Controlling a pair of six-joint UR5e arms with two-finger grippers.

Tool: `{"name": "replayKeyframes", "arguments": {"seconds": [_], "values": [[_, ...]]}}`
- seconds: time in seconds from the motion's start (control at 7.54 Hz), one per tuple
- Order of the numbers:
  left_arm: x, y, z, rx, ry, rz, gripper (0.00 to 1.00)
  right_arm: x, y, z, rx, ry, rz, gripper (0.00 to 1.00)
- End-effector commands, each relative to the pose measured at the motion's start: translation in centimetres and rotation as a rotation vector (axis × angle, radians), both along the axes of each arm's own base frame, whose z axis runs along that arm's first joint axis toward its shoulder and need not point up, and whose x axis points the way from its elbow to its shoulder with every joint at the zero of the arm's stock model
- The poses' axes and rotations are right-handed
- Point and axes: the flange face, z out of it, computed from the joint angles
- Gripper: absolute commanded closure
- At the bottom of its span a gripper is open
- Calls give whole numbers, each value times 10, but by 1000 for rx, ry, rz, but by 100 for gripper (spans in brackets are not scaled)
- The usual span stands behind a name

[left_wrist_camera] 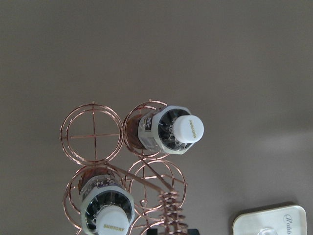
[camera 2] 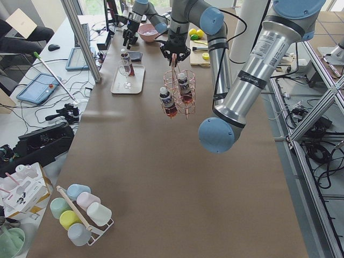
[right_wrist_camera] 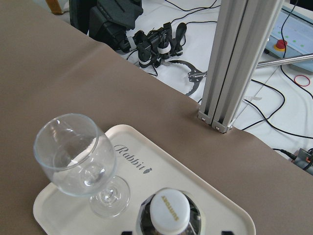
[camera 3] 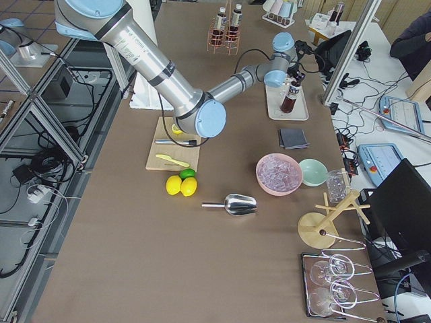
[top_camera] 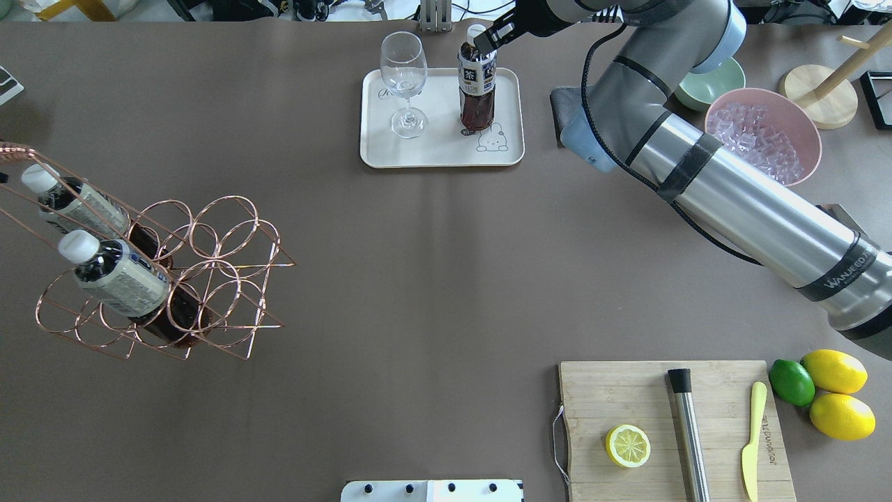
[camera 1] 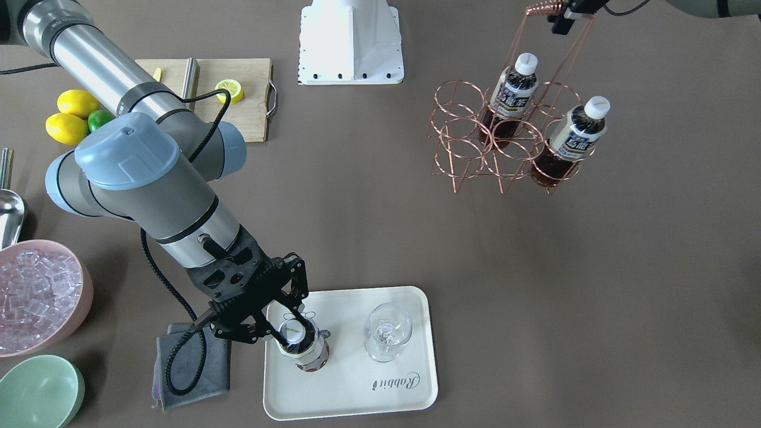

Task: Take tea from basket to plate

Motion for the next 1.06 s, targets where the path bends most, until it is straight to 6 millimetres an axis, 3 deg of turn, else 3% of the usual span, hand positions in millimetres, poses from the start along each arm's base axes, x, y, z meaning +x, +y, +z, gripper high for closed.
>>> {"name": "replayKeyframes", "arguments": {"seconds": [0.0,0.27,0.4,0.66,0.8,0.93], "values": [[-69,-5,56,43,-53,43,100,4,5,-5,6,-11,2,0],[-105,-5,100,55,-106,81,100,22,11,-17,17,-28,5,0],[-124,-18,117,54,-123,83,100,42,19,-18,7,-14,7,0],[-158,-55,165,12,-147,113,100,114,61,-1,-22,25,-20,1],[-162,-68,184,-5,-150,144,100,154,101,15,-76,56,-3,1],[-163,-84,207,-54,-141,154,100,191,123,40,-155,87,9,1]]}}
